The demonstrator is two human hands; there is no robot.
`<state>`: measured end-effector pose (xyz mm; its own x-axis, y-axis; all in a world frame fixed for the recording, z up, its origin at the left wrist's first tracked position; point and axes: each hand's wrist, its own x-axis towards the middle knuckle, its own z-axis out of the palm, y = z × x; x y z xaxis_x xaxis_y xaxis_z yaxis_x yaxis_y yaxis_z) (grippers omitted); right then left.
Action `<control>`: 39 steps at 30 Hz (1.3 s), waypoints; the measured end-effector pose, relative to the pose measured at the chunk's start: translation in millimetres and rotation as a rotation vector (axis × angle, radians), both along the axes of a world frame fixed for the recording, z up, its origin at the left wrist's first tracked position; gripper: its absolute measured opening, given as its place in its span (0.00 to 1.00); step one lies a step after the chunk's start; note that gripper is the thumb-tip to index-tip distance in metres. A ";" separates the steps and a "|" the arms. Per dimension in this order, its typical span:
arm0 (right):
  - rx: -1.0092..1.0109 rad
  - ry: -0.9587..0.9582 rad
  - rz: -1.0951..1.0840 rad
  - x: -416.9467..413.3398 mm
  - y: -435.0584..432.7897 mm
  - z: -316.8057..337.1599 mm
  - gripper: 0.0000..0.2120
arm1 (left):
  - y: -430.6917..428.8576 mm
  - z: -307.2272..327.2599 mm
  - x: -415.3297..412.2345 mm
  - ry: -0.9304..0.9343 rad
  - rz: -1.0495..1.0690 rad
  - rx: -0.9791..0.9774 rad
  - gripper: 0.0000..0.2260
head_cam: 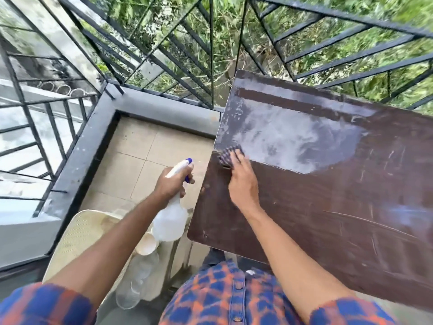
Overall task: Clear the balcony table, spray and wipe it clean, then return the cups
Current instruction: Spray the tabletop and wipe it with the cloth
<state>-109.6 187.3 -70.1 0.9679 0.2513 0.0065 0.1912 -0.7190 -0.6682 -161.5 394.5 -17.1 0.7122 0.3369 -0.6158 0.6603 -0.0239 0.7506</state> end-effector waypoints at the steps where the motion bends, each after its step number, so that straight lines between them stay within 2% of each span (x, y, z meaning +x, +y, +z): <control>1: -0.042 -0.005 -0.097 0.2 -31.6 -1.9 0.31 | -1.9 0.4 -0.6 -0.004 -0.003 -0.010 0.16; 4: -0.233 -0.004 -0.394 -13.4 -134.4 -14.6 0.30 | -10.0 1.6 -2.0 -0.018 -0.012 -0.022 0.16; 6: -0.311 0.032 -0.543 -30.2 -171.5 -22.3 0.29 | -13.7 0.0 -4.4 -0.023 -0.002 -0.015 0.16; 10: -0.307 0.063 -0.628 -48.1 -136.6 -25.4 0.29 | -17.0 -0.7 -11.6 -0.007 0.028 -0.006 0.15; 13: -0.278 0.072 -0.530 -60.5 -68.8 -19.9 0.29 | -14.8 -2.6 -19.4 0.012 0.070 -0.003 0.16; 20: -0.245 0.015 0.116 -77.4 50.6 -24.7 0.32 | -10.3 -2.3 -41.3 0.007 0.134 -0.043 0.14; 24: -0.270 -0.015 0.319 -79.5 46.3 -24.6 0.31 | -8.6 -3.6 -51.4 0.023 0.117 -0.050 0.11; 28: -0.299 -0.099 0.573 -77.6 1.5 -28.5 0.27 | -8.6 -4.7 -60.2 0.010 0.142 -0.068 0.11; 30: -0.332 -0.141 0.574 -77.9 -33.6 -27.1 0.26 | -10.9 -3.5 -63.6 0.013 0.132 -0.070 0.12; 34: -0.342 -0.104 0.315 -66.5 -83.1 -23.2 0.26 | -16.6 0.6 -71.4 0.008 0.099 -0.060 0.13; 39: -0.378 0.000 0.107 -47.5 -34.2 -24.2 0.27 | -20.1 3.9 -85.1 0.020 0.173 -0.052 0.13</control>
